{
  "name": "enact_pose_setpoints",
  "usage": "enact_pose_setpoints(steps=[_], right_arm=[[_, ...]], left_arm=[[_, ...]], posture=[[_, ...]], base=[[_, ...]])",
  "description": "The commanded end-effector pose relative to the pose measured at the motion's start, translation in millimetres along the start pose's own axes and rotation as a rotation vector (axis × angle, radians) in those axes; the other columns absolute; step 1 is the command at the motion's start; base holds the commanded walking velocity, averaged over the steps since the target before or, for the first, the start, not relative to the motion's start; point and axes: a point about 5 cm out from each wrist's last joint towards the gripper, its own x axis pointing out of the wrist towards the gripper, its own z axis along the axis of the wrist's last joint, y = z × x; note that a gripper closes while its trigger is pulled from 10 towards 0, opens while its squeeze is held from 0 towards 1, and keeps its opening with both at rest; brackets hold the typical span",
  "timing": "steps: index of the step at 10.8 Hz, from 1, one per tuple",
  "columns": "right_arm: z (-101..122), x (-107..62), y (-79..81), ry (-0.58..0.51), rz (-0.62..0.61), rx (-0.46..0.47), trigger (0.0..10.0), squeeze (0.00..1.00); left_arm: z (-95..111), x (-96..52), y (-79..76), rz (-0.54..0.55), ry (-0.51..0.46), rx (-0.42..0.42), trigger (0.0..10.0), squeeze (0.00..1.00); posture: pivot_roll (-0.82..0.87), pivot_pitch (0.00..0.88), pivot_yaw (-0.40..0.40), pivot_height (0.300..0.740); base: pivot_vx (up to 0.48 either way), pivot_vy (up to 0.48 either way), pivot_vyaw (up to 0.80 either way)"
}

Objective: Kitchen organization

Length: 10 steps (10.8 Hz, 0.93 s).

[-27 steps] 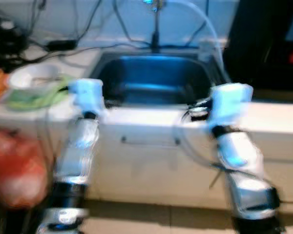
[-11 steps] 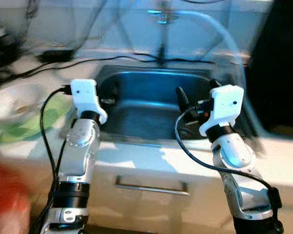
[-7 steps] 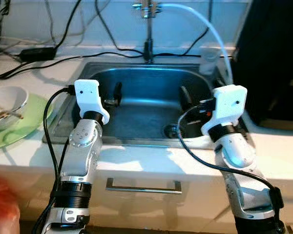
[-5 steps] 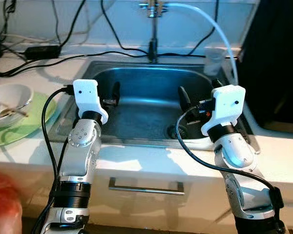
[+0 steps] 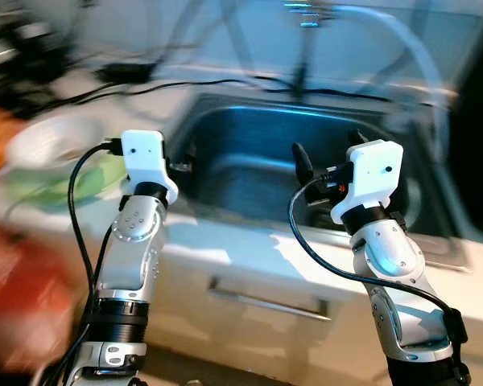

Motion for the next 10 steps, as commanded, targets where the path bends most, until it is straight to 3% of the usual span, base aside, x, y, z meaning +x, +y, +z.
enact_pose_setpoints(steps=[1,4,8,10], right_arm=[[0.5,0.1,0.2,-0.002,0.000,-0.004,10.0,0.00],[-0.7,-0.3,-0.9,0.003,-0.002,-0.001,10.0,0.00],[-0.4,2.1,1.1,-0.001,0.004,0.004,10.0,0.00],[-1.4,2.1,1.0,0.002,0.011,0.005,10.0,0.00]], left_arm=[[4.1,-0.2,-1.0,-0.011,-0.019,0.026,10.0,0.00],[5.9,-14.3,3.1,-0.015,-0.041,0.060,10.0,0.00],[17.5,-17.5,-1.7,-0.035,-0.088,0.086,10.0,0.00],[24.0,-24.7,6.6,0.012,-0.113,0.124,10.0,0.00]], posture=[[-0.01,0.000,0.038,0.740],[0.00,0.000,0.035,0.740],[0.01,0.000,0.030,0.740],[0.03,0.000,0.020,0.740]], base=[[0.000,0.000,0.59],[0.000,0.000,0.00],[0.000,0.000,0.00],[0.000,0.000,0.00]])
